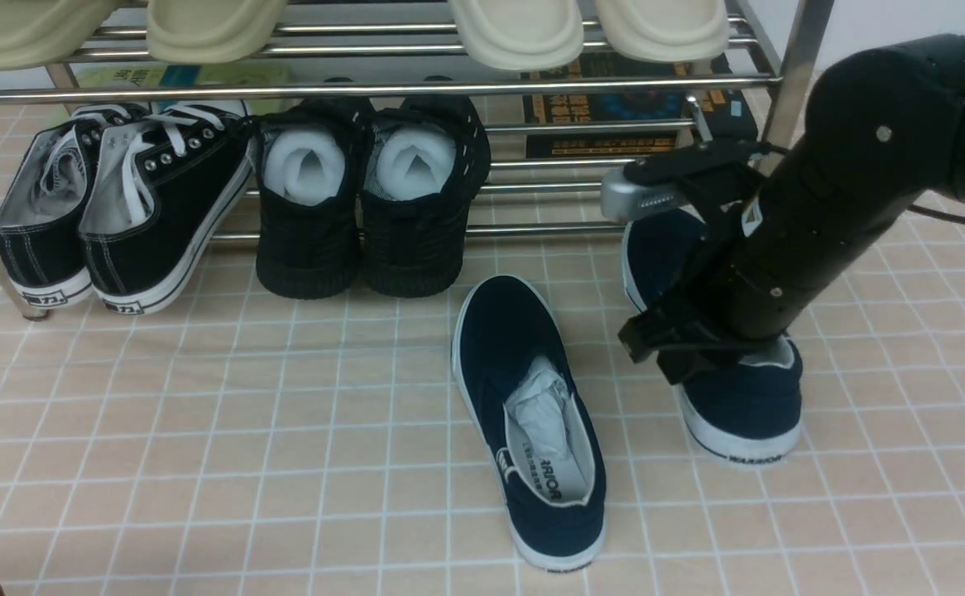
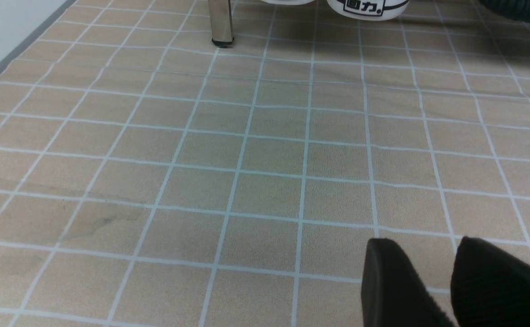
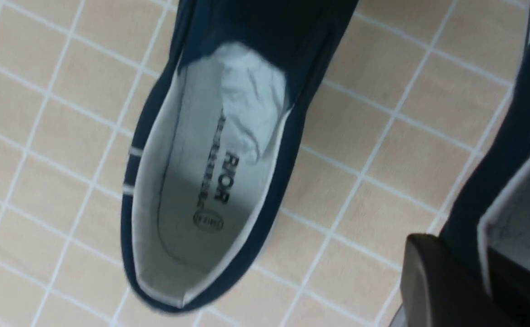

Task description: Take the shoes off the shelf from the light coffee tablecloth by hand.

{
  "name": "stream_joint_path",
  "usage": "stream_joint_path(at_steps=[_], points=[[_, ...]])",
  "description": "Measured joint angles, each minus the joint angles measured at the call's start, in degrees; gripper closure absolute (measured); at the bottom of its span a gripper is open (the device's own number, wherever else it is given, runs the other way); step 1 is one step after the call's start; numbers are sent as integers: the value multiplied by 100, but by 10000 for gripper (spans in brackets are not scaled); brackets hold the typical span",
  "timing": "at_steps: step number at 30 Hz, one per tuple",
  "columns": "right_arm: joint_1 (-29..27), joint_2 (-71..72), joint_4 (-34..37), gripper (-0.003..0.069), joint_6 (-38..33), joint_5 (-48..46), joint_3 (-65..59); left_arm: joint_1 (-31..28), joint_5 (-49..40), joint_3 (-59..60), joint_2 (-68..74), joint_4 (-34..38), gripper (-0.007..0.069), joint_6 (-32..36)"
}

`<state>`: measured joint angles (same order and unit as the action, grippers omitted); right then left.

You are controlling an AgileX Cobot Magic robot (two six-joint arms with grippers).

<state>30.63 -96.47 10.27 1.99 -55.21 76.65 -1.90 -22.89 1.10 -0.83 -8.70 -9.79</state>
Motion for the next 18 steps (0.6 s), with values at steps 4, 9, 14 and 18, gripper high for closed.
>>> stream_joint_path(at_steps=[4,9,14,18], points=[[388,-19,79,638,-62,-430,-30,0,0,0,0,0,384,0],[662,-19,-129,638,-30,-344,-30,0,0,0,0,0,384,0],[668,-19,-282,637,38,-282,-30,0,0,0,0,0,384,0],[679,-19,-553,638,183,-363,63,0,0,0,0,0,384,0]])
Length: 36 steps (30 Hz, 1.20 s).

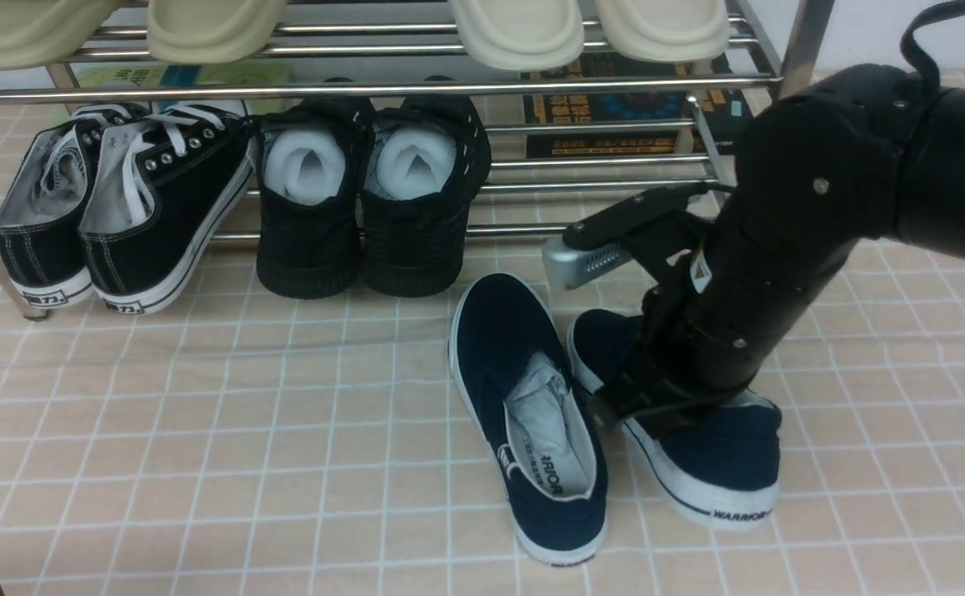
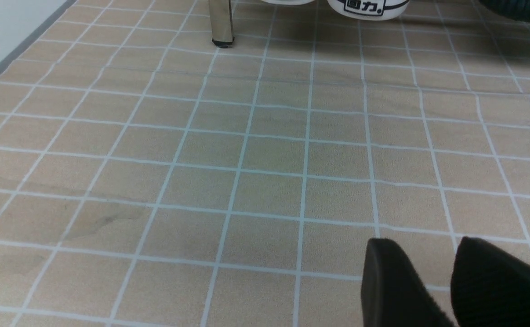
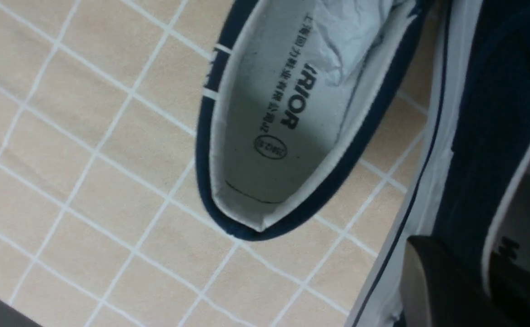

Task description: Take the shoes off the shelf from the light coffee tablecloth by hand.

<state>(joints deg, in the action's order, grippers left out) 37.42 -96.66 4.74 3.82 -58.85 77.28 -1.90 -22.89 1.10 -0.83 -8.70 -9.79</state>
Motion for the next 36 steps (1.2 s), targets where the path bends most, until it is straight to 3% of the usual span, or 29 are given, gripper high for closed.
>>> stream_joint_path(at_steps=[9,22,36], points=[[0,0,-771,637,147,-167,570,0,0,0,0,0,384,0],[0,-606,-984,635,147,420,592,0,0,0,0,0,384,0],[0,-873,-934,627,506,271,598,0,0,0,0,0,384,-5]])
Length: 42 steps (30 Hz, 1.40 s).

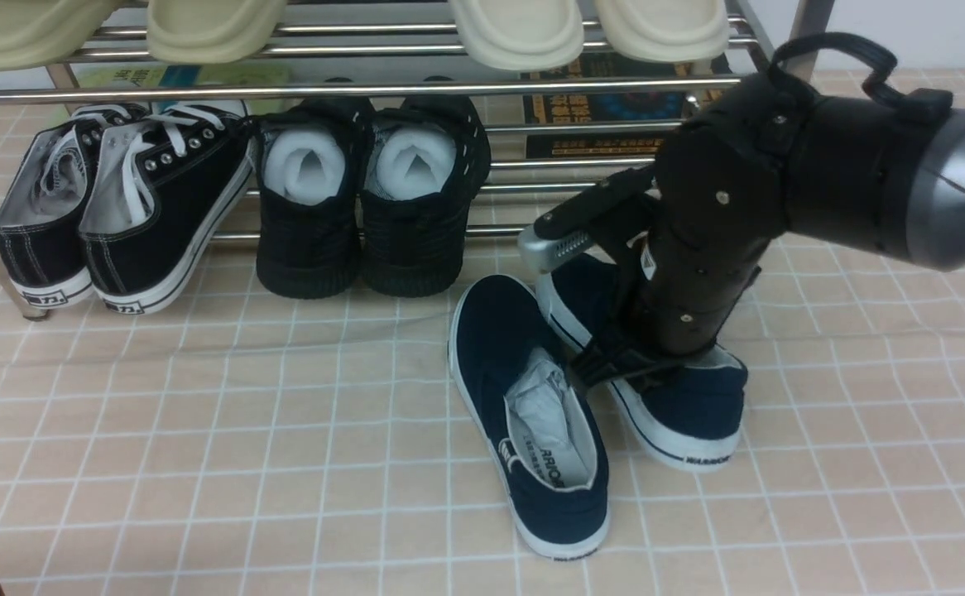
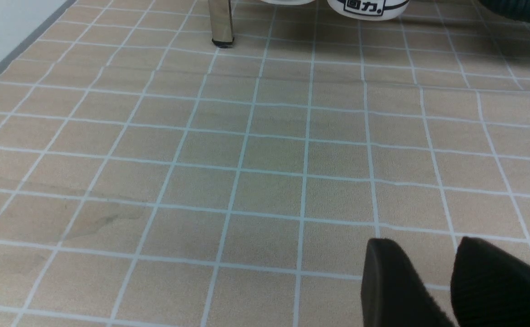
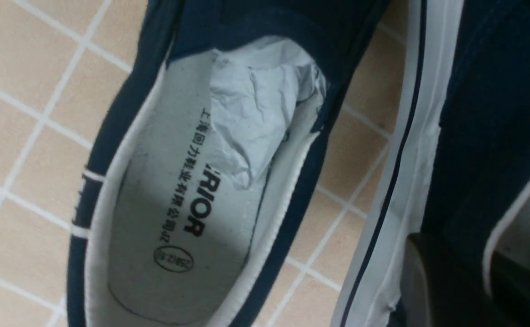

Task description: Take the shoes off the shelf from the light coffee tablecloth by hand.

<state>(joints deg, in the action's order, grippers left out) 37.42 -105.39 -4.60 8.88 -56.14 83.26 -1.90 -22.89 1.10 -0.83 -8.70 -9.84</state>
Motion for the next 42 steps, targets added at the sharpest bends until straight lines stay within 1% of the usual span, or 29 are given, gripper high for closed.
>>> stream_joint_path(at_steps=[4,8,10,19,24,28,33,35,36,39,40,41,42], points=[[0,114,-347,627,483,54,0,0,0,0,0,0,384,0],[0,193,-651,627,694,71,0,0,0,0,0,0,384,0],[0,193,-686,627,721,65,0,0,0,0,0,0,384,0],[0,193,-659,627,844,43,-5,0,0,0,0,0,384,0],[0,168,-407,625,846,188,-5,0,0,0,0,0,384,0],[0,-25,-363,622,846,207,-5,0,0,0,0,0,384,0],[6,-199,-332,603,846,103,-5,0,0,0,0,0,384,0],[6,-242,-248,566,846,49,-5,0,0,0,0,0,384,0],[6,-243,-248,563,846,49,-5,0,0,0,0,0,384,0],[6,-253,13,478,820,29,-5,0,0,0,0,0,384,0],[6,-253,169,440,749,-21,-5,0,0,0,0,0,384,0],[6,-253,229,433,702,-41,-5,0,0,0,0,0,384,0],[6,-253,460,391,510,-127,-5,0,0,0,0,0,384,0]])
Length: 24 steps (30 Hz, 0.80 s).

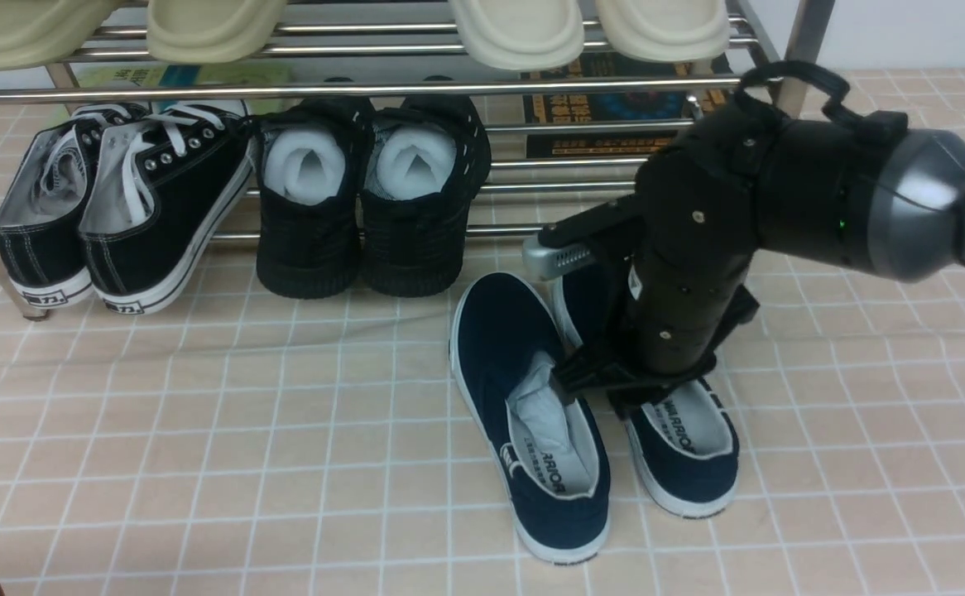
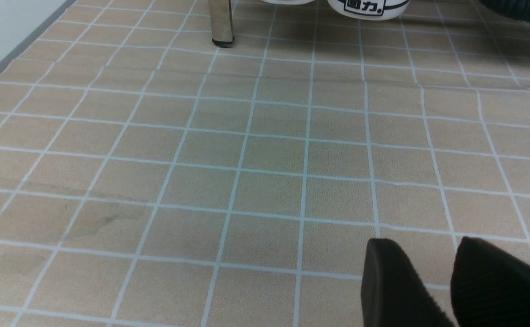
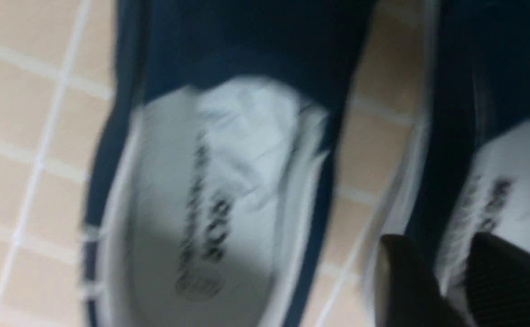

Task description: Take the shoes off the shelf from the light coffee tablecloth by hand.

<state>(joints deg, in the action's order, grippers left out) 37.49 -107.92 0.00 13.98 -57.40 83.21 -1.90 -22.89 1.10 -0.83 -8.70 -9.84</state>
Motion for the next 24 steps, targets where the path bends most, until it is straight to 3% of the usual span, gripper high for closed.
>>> stream_joint_path(at_steps=[3,6,10,16,24], points=[[0,44,491,347,-664,-255,0,0,0,0,0,0,384,0],[0,254,823,356,-1227,-477,0,0,0,0,0,0,384,0],[0,841,745,448,-1398,-672,0,0,0,0,0,0,384,0],[-5,2111,211,650,-1398,-1215,0,0,0,0,0,0,384,0],[-5,4031,162,675,-1292,-1373,-475,0,0,0,0,0,384,0]])
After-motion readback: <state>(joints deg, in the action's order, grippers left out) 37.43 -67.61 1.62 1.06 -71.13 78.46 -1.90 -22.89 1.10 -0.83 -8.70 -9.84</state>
